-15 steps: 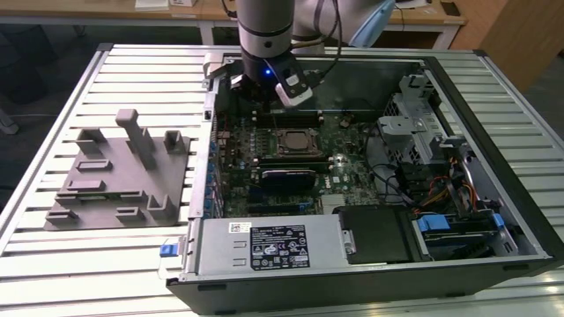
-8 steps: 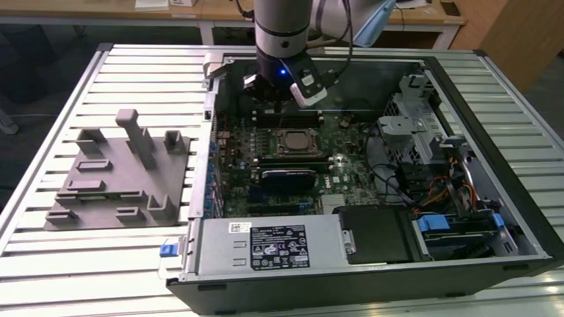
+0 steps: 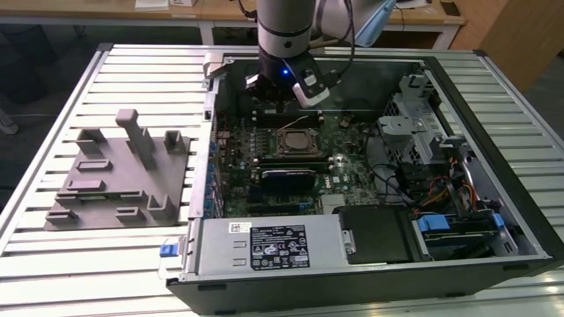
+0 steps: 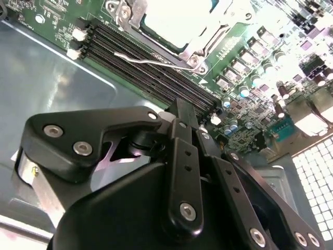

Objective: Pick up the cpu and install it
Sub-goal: 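Install the first cpu locking lever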

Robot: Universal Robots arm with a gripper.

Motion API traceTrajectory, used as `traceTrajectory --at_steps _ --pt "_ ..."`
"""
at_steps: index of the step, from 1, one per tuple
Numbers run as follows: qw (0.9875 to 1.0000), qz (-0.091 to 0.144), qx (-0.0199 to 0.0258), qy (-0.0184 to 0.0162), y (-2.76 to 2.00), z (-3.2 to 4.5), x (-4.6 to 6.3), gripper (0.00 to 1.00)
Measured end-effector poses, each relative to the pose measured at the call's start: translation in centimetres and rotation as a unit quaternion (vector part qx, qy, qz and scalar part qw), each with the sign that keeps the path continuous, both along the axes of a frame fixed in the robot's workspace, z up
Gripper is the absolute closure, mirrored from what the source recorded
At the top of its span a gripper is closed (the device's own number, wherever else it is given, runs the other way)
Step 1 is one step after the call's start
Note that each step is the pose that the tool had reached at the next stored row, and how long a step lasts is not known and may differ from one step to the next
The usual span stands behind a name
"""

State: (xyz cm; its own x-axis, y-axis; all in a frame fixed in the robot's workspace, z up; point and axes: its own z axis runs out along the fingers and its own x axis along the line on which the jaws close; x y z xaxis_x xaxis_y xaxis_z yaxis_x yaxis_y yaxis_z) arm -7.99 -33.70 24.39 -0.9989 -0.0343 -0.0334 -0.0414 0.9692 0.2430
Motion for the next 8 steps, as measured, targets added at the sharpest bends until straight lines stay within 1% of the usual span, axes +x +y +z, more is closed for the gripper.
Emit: traceTrajectory --at_steps 2,4,5,6,8 --pt "1.0 -0.003 -0.0058 -0.0007 -0.01 0.0 -0.01 0.89" --pt "0.9999 -0.008 -0.0108 -0.0036 -0.01 -0.01 -0.01 0.89" --pt "0.9999 -0.01 -0.0126 -0.0057 -0.01 -0.01 -0.01 0.89" --pt "0.9998 -0.013 -0.0144 -0.0084 -0.02 -0.01 -0.01 0.89" --pt "0.9996 -0.018 -0.018 -0.0159 -0.01 -0.04 -0.01 0.89"
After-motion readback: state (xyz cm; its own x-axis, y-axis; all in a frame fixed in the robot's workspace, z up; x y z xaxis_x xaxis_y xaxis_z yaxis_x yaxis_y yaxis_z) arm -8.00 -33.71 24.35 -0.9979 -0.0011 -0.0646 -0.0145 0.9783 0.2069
